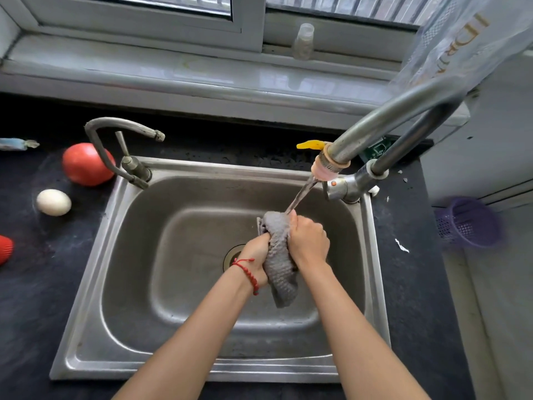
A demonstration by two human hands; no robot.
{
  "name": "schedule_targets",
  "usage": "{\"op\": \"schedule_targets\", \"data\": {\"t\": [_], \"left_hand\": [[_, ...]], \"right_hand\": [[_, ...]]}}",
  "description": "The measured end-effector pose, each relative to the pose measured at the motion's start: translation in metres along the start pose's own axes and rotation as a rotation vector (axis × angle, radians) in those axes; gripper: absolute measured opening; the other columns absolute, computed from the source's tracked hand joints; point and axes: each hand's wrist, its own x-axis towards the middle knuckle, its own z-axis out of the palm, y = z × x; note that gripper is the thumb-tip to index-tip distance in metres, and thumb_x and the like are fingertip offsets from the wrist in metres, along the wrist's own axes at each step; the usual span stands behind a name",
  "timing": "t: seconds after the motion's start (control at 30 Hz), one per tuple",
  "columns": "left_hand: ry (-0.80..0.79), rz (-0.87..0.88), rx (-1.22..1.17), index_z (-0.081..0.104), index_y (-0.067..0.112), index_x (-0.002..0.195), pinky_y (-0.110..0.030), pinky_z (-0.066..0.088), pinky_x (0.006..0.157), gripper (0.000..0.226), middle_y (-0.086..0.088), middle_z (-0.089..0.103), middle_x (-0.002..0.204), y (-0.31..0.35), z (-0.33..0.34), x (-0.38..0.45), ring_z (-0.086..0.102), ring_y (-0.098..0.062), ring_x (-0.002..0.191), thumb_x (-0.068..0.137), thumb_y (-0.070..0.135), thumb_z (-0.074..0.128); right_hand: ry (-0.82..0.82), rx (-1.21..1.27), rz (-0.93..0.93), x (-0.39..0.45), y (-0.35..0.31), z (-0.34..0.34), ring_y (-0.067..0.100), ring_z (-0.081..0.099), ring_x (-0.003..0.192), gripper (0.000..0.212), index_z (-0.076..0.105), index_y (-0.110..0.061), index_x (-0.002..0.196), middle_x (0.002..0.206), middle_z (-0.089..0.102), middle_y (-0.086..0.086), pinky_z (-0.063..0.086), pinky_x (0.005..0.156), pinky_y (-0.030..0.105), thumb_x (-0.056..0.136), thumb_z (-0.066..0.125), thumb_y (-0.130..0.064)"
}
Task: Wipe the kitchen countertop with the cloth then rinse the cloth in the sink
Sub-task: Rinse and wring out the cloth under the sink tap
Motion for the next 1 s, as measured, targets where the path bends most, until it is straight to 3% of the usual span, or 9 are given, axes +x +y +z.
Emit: {"op": "schedule_targets", "data": {"t": [0.1, 0.2, 0.33, 0.53, 0.6, 0.7, 0.83, 0.9, 1.0], "left_hand": [[-0.053, -0.005, -0.076, 0.062, 0.009, 0.08, -0.025, 0.057, 0.051, 0.033, -0.006, 0.068, 0.06, 0.004, -0.006, -0.008, 0.065, -0.017, 0.051, 0.095, 0.027, 0.039], [0.1, -0.005, -0.025, 0.056, 0.012, 0.07, -0.016, 0.048, 0.041, 0.035, -0.001, 0.062, 0.043, 0.002, -0.017, -0.006, 0.058, -0.012, 0.037, 0.096, 0.026, 0.037], [0.154, 0.027, 0.043, 0.056, 0.013, 0.071, -0.018, 0.046, 0.045, 0.032, -0.001, 0.06, 0.045, 0.009, -0.021, -0.011, 0.057, -0.013, 0.04, 0.095, 0.024, 0.04], [0.157, 0.098, 0.101, 0.058, 0.01, 0.073, -0.025, 0.044, 0.055, 0.028, -0.004, 0.06, 0.054, 0.022, -0.024, -0.018, 0.057, -0.015, 0.047, 0.094, 0.022, 0.043], [0.134, 0.102, 0.107, 0.058, 0.009, 0.074, -0.025, 0.043, 0.056, 0.028, -0.007, 0.057, 0.063, 0.026, -0.024, -0.023, 0.054, -0.017, 0.055, 0.094, 0.021, 0.043], [0.113, 0.13, 0.148, 0.06, 0.009, 0.074, -0.024, 0.043, 0.055, 0.025, -0.006, 0.059, 0.061, 0.029, -0.023, -0.03, 0.055, -0.017, 0.054, 0.093, 0.019, 0.047], [0.091, 0.172, 0.224, 0.06, 0.009, 0.07, -0.022, 0.045, 0.05, 0.025, -0.002, 0.061, 0.05, 0.033, -0.022, -0.04, 0.057, -0.013, 0.044, 0.091, 0.016, 0.049], [0.058, 0.189, 0.267, 0.06, 0.008, 0.071, -0.021, 0.045, 0.049, 0.024, -0.002, 0.061, 0.052, 0.035, -0.021, -0.046, 0.057, -0.012, 0.044, 0.091, 0.015, 0.049], [-0.015, 0.214, 0.334, 0.061, 0.01, 0.075, -0.023, 0.045, 0.052, 0.021, -0.001, 0.063, 0.056, 0.04, -0.017, -0.055, 0.057, -0.013, 0.049, 0.091, 0.014, 0.05]], "right_hand": [[0.04, 0.201, -0.139, 0.015, 0.001, -0.018, 0.034, 0.062, 0.098, 0.032, 0.053, -0.019, 0.121, 0.108, 0.069, 0.013, 0.047, 0.086, 0.043, 0.094, 0.041, -0.031], [0.02, 0.515, -0.181, 0.033, -0.005, -0.036, 0.008, 0.064, 0.072, 0.041, 0.051, -0.015, 0.128, 0.095, 0.067, -0.001, 0.051, 0.085, 0.042, 0.088, 0.045, -0.025], [-0.002, 0.595, -0.144, 0.04, -0.007, -0.041, 0.011, 0.049, 0.074, 0.037, 0.049, -0.001, 0.124, 0.07, 0.048, -0.006, 0.04, 0.068, 0.009, 0.091, 0.047, -0.016], [0.049, 0.791, -0.071, 0.047, -0.005, -0.04, 0.003, 0.051, 0.082, 0.029, 0.053, -0.011, 0.111, 0.073, 0.059, -0.023, 0.04, 0.089, 0.027, 0.084, 0.049, -0.02], [0.067, 0.879, -0.055, 0.048, -0.006, -0.045, 0.013, 0.052, 0.107, 0.03, 0.053, -0.012, 0.112, 0.104, 0.065, -0.015, 0.039, 0.105, 0.038, 0.084, 0.048, -0.022], [0.077, 0.964, 0.003, 0.047, -0.01, -0.049, 0.022, 0.039, 0.135, 0.043, 0.044, -0.006, 0.135, 0.143, 0.045, 0.013, 0.038, 0.109, 0.044, 0.092, 0.045, -0.014], [0.095, 0.935, -0.063, 0.035, -0.011, -0.043, 0.023, 0.05, 0.124, 0.047, 0.042, -0.01, 0.134, 0.131, 0.052, 0.005, 0.042, 0.104, 0.048, 0.087, 0.048, -0.019], [-0.02, 0.969, -0.079, 0.02, -0.009, -0.033, 0.023, 0.056, 0.116, 0.041, 0.043, -0.014, 0.128, 0.123, 0.055, 0.003, 0.047, 0.098, 0.042, 0.089, 0.053, -0.024], [-0.42, 1.007, -0.068, -0.006, -0.002, -0.011, 0.019, 0.06, 0.11, 0.066, 0.054, -0.028, 0.119, 0.118, 0.064, 0.0, 0.049, 0.097, 0.036, 0.066, 0.063, -0.066]]}}
